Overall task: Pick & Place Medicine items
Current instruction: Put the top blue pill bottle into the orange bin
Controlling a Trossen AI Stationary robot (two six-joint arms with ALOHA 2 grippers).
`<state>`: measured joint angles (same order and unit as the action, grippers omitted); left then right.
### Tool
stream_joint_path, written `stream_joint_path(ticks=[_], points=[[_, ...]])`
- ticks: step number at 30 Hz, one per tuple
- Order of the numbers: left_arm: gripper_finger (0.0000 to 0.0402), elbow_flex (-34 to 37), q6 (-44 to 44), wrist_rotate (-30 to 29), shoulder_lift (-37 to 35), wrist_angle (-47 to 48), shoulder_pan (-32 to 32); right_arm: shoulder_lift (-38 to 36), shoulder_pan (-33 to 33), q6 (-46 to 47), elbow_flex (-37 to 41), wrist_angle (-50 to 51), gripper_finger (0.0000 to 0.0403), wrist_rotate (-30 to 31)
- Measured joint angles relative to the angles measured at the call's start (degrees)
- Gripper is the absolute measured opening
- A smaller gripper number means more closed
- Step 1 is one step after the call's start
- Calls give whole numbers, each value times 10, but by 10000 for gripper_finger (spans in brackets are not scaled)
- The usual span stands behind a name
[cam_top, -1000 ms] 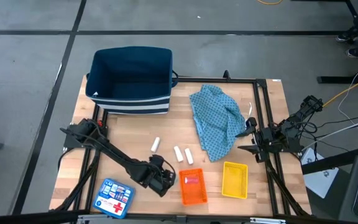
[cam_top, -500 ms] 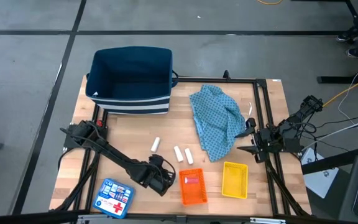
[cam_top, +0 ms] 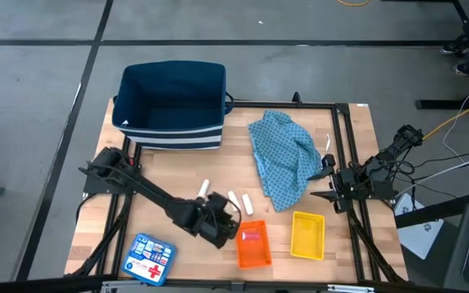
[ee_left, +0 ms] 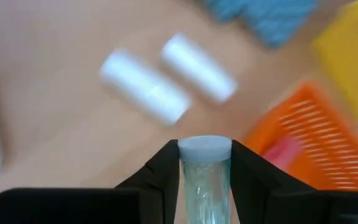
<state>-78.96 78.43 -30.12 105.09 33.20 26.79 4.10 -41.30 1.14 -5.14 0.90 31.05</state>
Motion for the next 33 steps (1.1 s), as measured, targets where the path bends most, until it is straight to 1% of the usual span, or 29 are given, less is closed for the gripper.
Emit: stream_joint_path(ticks=[3,5,8,10,12,16,20,23,26,29,33], points=[[106,-14,-117,-28,-10,-83,-8,0,0,1,0,0,220,0],[105,-18,-193,-28,-12,-159,-15,0,0,3,0,0,220,0],[105,-18,-283,6,-2,-255,-26,0,0,14,0,0,220,0],[105,-18,-321,32,10,-295,-32,0,0,15,0,0,220,0],[106,-17,-335,51,25,-320,-38,0,0,15,0,0,220,0],[118,-17,-336,81,61,-333,-46,0,0,15,0,0,220,0],[145,-17,-337,102,95,-362,-46,0,0,16,0,0,220,0],[173,-17,-345,113,105,-378,-44,0,0,16,0,0,220,0],[201,-17,-355,113,103,-382,-40,0,0,15,0,0,220,0],[224,-17,-373,100,88,-392,-35,0,0,15,0,1,220,0],[239,-17,-374,66,58,-372,-22,0,0,15,0,4,220,0]])
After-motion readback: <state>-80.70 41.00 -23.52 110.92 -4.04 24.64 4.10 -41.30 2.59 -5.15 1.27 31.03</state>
